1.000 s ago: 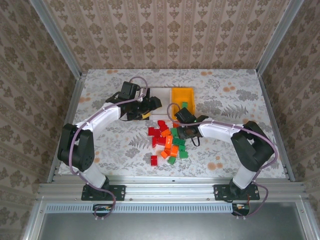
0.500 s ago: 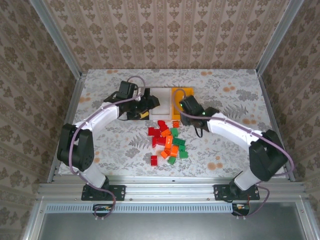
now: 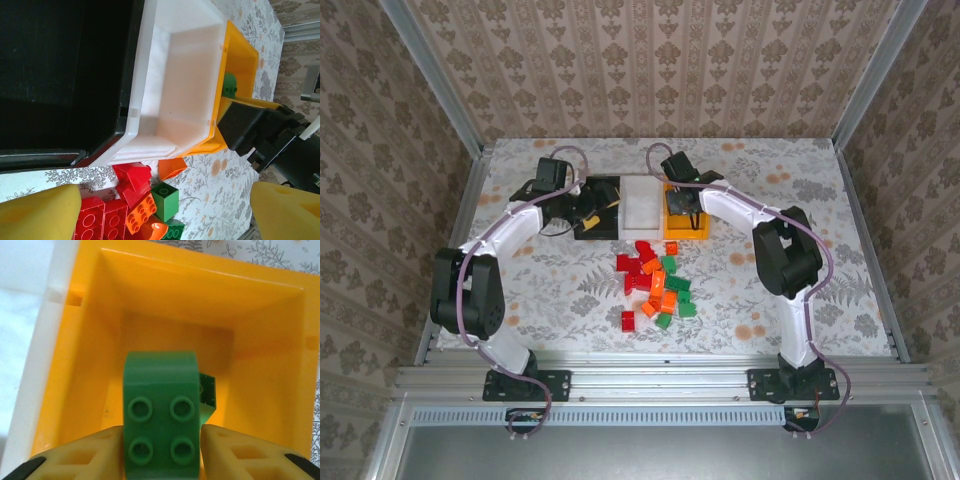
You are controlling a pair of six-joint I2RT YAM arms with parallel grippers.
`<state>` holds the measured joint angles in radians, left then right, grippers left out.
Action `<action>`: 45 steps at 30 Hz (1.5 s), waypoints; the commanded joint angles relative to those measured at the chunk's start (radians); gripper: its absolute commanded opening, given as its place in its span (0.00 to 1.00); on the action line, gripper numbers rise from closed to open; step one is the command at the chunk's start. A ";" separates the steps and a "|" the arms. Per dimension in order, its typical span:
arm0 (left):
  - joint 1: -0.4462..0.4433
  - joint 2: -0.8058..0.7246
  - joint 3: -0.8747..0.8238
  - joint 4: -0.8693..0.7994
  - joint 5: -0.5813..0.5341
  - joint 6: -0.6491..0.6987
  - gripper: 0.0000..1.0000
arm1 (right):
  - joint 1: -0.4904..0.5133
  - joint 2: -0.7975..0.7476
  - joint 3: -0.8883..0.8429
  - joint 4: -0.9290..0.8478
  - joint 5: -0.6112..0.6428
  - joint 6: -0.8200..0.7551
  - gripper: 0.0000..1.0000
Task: Sort the legos into containers by color
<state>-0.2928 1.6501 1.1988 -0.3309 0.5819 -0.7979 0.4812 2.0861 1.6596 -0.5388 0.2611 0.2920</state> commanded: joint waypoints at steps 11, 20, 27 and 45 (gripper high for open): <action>-0.025 -0.024 -0.002 0.025 0.026 -0.030 0.89 | 0.130 -0.359 -0.259 0.050 0.016 0.043 0.53; -0.145 -0.003 -0.006 0.016 0.012 -0.028 0.89 | 0.284 -0.569 -0.639 0.048 0.018 0.197 0.51; -0.194 0.027 -0.005 0.014 0.019 -0.030 0.89 | 0.310 -0.629 -0.801 0.034 -0.070 0.280 0.60; -0.193 0.042 0.004 -0.002 0.010 -0.014 0.89 | 0.354 -0.658 -0.906 0.197 -0.103 0.503 0.66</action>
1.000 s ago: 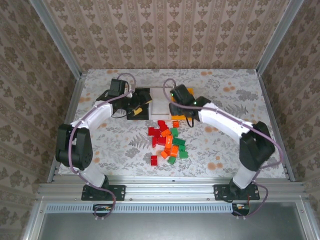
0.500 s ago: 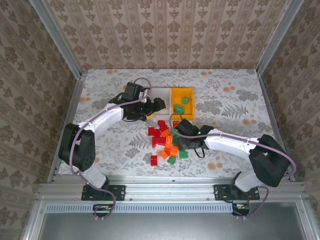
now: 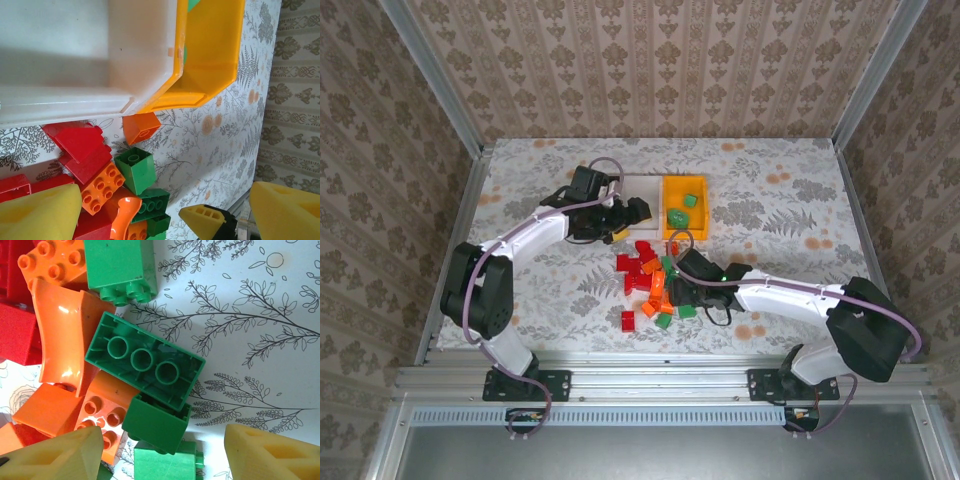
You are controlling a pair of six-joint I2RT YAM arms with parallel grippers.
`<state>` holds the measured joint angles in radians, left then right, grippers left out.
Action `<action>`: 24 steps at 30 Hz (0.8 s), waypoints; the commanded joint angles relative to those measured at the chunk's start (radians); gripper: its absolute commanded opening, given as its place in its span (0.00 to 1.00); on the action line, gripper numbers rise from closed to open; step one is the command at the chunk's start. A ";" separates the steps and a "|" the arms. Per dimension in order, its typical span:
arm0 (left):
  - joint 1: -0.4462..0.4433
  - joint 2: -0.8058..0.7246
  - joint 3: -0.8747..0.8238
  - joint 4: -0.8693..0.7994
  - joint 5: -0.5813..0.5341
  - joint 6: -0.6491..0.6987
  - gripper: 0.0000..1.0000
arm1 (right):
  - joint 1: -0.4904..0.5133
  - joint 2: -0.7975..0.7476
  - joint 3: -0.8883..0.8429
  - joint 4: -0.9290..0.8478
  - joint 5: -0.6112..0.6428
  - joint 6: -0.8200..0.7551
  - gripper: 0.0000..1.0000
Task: Sort the legos into containers by color
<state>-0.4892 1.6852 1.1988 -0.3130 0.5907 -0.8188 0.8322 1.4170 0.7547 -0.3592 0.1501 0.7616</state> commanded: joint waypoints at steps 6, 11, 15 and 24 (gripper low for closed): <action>0.002 0.008 0.004 -0.021 0.003 0.005 0.89 | 0.006 0.045 -0.002 0.023 0.044 0.084 0.61; 0.002 0.007 0.005 -0.020 0.004 0.006 0.89 | 0.008 0.076 0.005 0.036 0.041 0.087 0.58; 0.001 0.006 0.005 -0.022 0.004 0.006 0.89 | 0.009 0.091 0.001 0.057 0.035 0.088 0.55; 0.003 0.005 0.006 -0.023 0.003 0.006 0.89 | 0.010 0.083 -0.004 0.048 0.081 0.082 0.36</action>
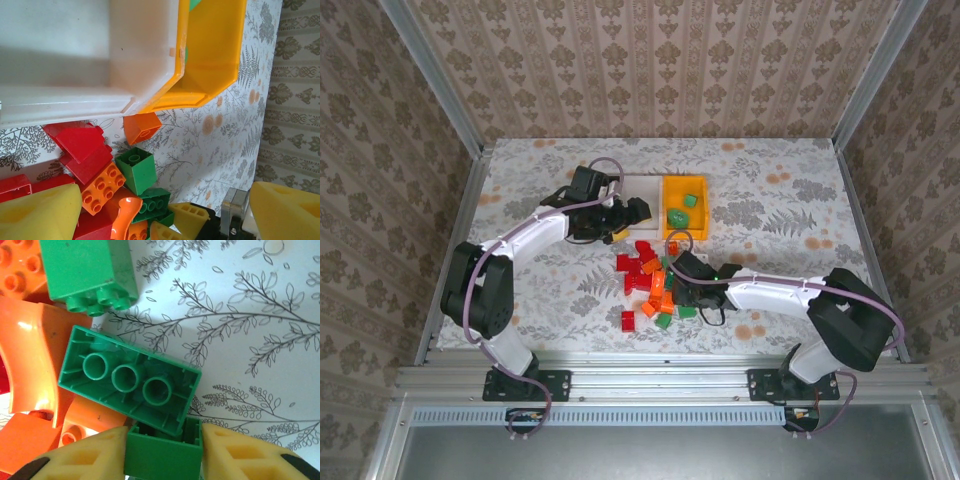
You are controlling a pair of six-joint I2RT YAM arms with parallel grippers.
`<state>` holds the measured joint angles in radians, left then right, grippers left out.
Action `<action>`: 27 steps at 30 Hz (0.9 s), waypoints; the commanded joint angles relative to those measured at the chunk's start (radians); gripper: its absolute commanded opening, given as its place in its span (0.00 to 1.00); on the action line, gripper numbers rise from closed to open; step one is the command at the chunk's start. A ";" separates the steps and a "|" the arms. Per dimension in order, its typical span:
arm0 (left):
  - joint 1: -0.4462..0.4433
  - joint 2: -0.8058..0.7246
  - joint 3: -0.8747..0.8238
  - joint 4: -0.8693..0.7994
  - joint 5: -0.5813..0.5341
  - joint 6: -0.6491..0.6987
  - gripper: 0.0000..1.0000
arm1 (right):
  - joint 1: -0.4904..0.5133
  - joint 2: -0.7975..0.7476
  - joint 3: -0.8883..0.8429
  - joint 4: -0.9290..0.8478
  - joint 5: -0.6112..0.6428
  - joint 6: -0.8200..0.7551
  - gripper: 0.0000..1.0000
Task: Sort the legos into containers by color
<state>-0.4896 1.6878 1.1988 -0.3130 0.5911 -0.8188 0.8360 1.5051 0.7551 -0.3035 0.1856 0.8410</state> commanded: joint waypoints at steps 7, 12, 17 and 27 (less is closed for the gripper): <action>0.002 0.003 0.008 -0.023 0.008 0.004 0.89 | 0.007 -0.106 -0.014 -0.092 0.127 -0.018 0.32; 0.008 0.012 0.022 -0.025 0.020 0.004 0.89 | -0.022 -0.218 0.025 -0.176 0.193 -0.100 0.33; 0.079 -0.013 0.019 -0.027 0.007 0.011 0.89 | -0.168 -0.147 0.169 -0.122 0.147 -0.240 0.33; 0.189 0.013 0.016 -0.034 0.002 0.009 0.89 | -0.334 0.430 0.754 -0.145 0.073 -0.410 0.33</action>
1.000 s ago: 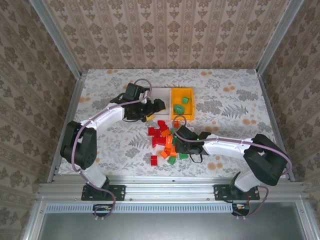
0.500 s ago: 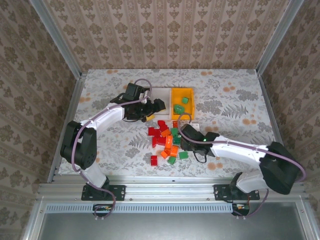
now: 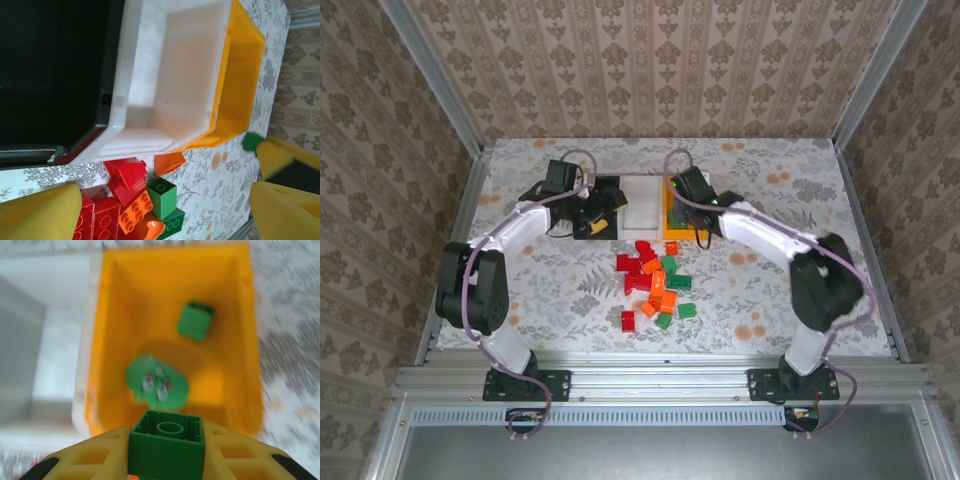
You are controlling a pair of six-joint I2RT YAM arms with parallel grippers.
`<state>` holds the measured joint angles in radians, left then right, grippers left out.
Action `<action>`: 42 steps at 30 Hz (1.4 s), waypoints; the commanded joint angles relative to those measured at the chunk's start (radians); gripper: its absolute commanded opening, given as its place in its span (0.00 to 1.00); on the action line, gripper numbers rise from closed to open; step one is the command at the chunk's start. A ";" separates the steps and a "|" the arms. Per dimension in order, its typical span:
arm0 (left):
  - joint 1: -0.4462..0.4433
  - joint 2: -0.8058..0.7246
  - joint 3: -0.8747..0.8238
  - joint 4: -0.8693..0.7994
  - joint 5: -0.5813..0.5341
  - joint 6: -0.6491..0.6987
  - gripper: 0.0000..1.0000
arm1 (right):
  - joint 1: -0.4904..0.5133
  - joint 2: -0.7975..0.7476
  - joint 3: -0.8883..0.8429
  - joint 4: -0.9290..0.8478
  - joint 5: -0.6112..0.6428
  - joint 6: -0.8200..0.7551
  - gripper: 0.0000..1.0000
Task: Sort the legos into containers by color
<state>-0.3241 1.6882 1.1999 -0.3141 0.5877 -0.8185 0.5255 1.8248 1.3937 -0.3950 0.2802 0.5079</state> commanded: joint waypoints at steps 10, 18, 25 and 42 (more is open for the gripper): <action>0.061 -0.023 0.008 -0.011 0.018 -0.009 0.89 | -0.068 0.275 0.312 -0.125 -0.012 -0.100 0.42; 0.047 -0.025 -0.001 0.008 0.036 -0.025 0.89 | -0.054 0.117 0.219 -0.089 -0.018 -0.116 0.55; -0.071 -0.023 -0.001 0.000 0.032 -0.014 0.89 | 0.044 -0.198 -0.166 -0.018 0.006 -0.087 0.48; -0.165 -0.013 0.010 -0.026 0.012 0.003 0.88 | 0.213 -0.234 -0.507 0.051 -0.144 -0.019 0.73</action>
<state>-0.4896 1.6878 1.1999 -0.3134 0.6022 -0.8307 0.7315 1.5593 0.8883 -0.3756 0.1432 0.4751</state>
